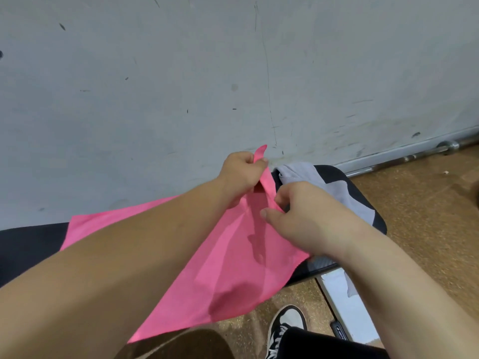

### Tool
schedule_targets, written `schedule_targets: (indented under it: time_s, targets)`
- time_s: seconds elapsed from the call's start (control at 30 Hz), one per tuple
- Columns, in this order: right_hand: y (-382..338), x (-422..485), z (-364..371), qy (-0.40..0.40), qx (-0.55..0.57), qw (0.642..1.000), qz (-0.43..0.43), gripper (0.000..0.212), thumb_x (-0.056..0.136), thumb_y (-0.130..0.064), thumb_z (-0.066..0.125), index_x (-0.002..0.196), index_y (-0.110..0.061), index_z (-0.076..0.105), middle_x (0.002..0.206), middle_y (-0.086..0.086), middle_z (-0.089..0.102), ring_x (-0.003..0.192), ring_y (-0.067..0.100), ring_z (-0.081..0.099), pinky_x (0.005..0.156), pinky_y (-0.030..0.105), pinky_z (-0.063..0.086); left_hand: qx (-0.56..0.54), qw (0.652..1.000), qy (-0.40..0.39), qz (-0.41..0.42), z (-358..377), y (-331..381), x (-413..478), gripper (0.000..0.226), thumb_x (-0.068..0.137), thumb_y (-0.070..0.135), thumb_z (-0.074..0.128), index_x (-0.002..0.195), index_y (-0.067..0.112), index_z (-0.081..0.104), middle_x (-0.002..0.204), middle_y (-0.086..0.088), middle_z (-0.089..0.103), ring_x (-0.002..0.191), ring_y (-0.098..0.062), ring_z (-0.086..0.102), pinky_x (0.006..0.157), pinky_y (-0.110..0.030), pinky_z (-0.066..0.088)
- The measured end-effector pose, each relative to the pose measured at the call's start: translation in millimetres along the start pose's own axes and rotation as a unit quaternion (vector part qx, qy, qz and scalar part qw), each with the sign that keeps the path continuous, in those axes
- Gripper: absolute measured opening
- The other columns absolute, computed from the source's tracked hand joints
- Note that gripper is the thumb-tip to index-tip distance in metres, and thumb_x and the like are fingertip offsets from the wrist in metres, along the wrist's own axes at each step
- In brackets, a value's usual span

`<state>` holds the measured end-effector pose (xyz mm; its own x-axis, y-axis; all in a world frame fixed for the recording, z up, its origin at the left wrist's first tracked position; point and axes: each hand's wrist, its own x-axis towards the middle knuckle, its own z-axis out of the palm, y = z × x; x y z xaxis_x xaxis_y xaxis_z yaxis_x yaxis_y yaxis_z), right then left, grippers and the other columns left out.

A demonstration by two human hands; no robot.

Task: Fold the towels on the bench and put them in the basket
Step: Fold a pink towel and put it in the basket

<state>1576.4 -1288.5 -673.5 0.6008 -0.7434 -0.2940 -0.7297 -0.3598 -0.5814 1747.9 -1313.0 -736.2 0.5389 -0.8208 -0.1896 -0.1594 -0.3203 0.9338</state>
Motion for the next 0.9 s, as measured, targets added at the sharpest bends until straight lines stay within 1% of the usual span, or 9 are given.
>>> schedule_targets:
  time_s: [0.13, 0.27, 0.43, 0.53, 0.63, 0.7, 0.77, 0.83, 0.9]
  targets:
    - [-33.0, -4.4, 21.0, 0.007, 0.035, 0.997, -0.066, 0.030, 0.093, -0.032, 0.065, 0.075, -0.012, 0.054, 0.059, 0.004, 0.055, 0.045, 0.023, 0.057, 0.037, 0.031, 0.043, -0.052, 0.998, 0.002, -0.020, -52.2, -1.7, -24.6, 0.032, 0.102, 0.014, 0.060, 0.071, 0.011, 0.051, 0.059, -0.006, 0.054, 0.038, -0.010, 0.054, 0.041, -0.022, 0.049]
    - [-83.9, -9.3, 65.7, -0.050, 0.059, 0.989, -0.123, 0.026, 0.093, -0.027, 0.059, 0.093, 0.000, 0.061, 0.064, 0.020, 0.063, 0.044, 0.031, 0.063, 0.040, 0.044, 0.056, -0.016, 0.998, 0.047, -0.043, -137.7, -22.1, -52.4, 0.033, 0.102, 0.019, 0.061, 0.070, 0.014, 0.056, 0.058, -0.004, 0.059, 0.042, -0.013, 0.058, 0.045, -0.028, 0.056]
    - [-139.7, -4.1, 122.9, -0.092, 0.069, 0.983, -0.142, 0.026, 0.093, -0.024, 0.058, 0.096, 0.002, 0.063, 0.054, 0.006, 0.049, 0.037, 0.026, 0.054, 0.041, 0.049, 0.055, 0.017, 0.991, 0.101, -0.085, -232.6, -59.6, -80.8, 0.026, 0.101, 0.022, 0.063, 0.078, 0.009, 0.062, 0.062, -0.010, 0.059, 0.045, -0.015, 0.053, 0.043, -0.024, 0.050]
    - [-169.9, 4.5, 162.3, -0.108, 0.097, 0.981, -0.132, 0.023, 0.092, -0.022, 0.060, 0.090, 0.000, 0.067, 0.050, 0.006, 0.051, 0.035, 0.024, 0.052, 0.038, 0.046, 0.054, 0.017, 0.984, 0.148, -0.100, -271.9, -89.5, -87.6, 0.026, 0.098, 0.020, 0.066, 0.075, 0.009, 0.062, 0.060, -0.009, 0.057, 0.043, -0.016, 0.052, 0.042, -0.024, 0.048]
    - [-194.8, 12.0, 200.8, -0.128, 0.116, 0.977, -0.128, 0.023, 0.091, -0.018, 0.061, 0.083, 0.002, 0.067, 0.049, 0.007, 0.051, 0.033, 0.022, 0.047, 0.033, 0.035, 0.048, 0.025, 0.973, 0.194, -0.120, -301.4, -124.9, -90.1, 0.025, 0.094, 0.020, 0.071, 0.083, -0.002, 0.067, 0.065, -0.011, 0.059, 0.049, -0.019, 0.052, 0.045, -0.026, 0.048]
    - [-206.7, 15.5, 221.6, -0.148, 0.099, 0.975, -0.131, 0.025, 0.091, -0.018, 0.060, 0.082, 0.004, 0.066, 0.050, 0.010, 0.051, 0.031, 0.022, 0.046, 0.031, 0.026, 0.041, 0.031, 0.969, 0.204, -0.135, -314.6, -149.7, -90.8, 0.028, 0.092, 0.020, 0.073, 0.089, -0.007, 0.069, 0.068, -0.011, 0.059, 0.056, -0.020, 0.050, 0.050, -0.027, 0.046]
    - [-215.1, 17.0, 237.1, -0.169, 0.079, 0.974, -0.131, 0.027, 0.092, -0.019, 0.059, 0.082, 0.005, 0.066, 0.050, 0.010, 0.050, 0.029, 0.019, 0.045, 0.031, 0.021, 0.037, 0.045, 0.968, 0.202, -0.141, -322.3, -168.0, -91.7, 0.030, 0.090, 0.019, 0.074, 0.084, -0.009, 0.067, 0.065, -0.008, 0.055, 0.052, -0.015, 0.047, 0.049, -0.024, 0.042]
    - [-220.9, 18.3, 248.1, -0.180, 0.060, 0.973, -0.135, 0.029, 0.092, -0.021, 0.059, 0.082, 0.005, 0.066, 0.049, 0.008, 0.049, 0.028, 0.016, 0.044, 0.034, 0.021, 0.038, 0.070, 0.965, 0.210, -0.141, -328.1, -180.9, -91.5, 0.033, 0.086, 0.018, 0.078, 0.067, -0.001, 0.060, 0.054, 0.000, 0.052, 0.041, -0.003, 0.044, 0.050, -0.020, 0.039]
    - [-227.4, 18.0, 254.3, -0.184, 0.058, 0.972, -0.132, 0.029, 0.092, -0.022, 0.059, 0.083, 0.005, 0.067, 0.049, 0.006, 0.049, 0.027, 0.016, 0.046, 0.036, 0.022, 0.040, 0.080, 0.962, 0.221, -0.142, -333.2, -188.4, -91.3, 0.033, 0.083, 0.020, 0.081, 0.062, 0.010, 0.057, 0.047, 0.006, 0.049, 0.035, 0.002, 0.042, 0.043, -0.018, 0.034]
